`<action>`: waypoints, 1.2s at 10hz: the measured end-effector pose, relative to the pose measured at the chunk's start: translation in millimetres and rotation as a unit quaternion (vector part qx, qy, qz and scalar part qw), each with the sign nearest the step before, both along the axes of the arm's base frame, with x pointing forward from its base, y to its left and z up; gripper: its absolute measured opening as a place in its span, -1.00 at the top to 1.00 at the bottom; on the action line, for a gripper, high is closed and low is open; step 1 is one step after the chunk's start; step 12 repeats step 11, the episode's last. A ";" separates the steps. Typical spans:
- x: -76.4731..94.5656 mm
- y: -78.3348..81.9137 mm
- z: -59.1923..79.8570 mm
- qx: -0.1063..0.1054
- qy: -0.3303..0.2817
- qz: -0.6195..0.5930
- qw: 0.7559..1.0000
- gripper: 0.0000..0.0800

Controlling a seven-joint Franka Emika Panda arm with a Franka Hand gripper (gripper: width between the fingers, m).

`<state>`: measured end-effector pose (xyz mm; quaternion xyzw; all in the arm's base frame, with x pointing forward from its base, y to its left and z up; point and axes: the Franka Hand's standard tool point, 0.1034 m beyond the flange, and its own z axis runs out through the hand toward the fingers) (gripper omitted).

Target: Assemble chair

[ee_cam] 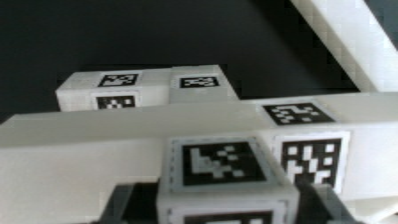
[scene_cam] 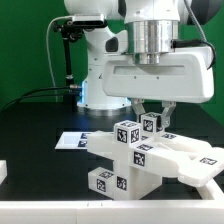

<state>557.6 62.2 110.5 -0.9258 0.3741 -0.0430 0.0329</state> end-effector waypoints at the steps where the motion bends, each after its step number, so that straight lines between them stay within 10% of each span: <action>1: 0.0 0.0 0.0 0.000 0.000 0.000 1.000 0.29; 4: 0.0 -0.1 -0.2 0.000 0.000 0.001 1.000 0.11; 5: -0.1 0.0 -0.2 0.000 0.000 0.001 1.000 -0.36; 6: -0.1 -0.1 0.7 0.000 0.000 0.003 1.000 -0.36; 10: 4.9 -10.2 63.2 0.039 -0.013 0.025 0.999 -0.62; 12: 4.5 -9.3 58.6 0.036 -0.014 0.026 0.999 -0.62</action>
Offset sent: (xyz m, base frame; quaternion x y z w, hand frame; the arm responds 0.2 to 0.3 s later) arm 0.0000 0.0000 0.0000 0.0000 0.0000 0.0000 1.0000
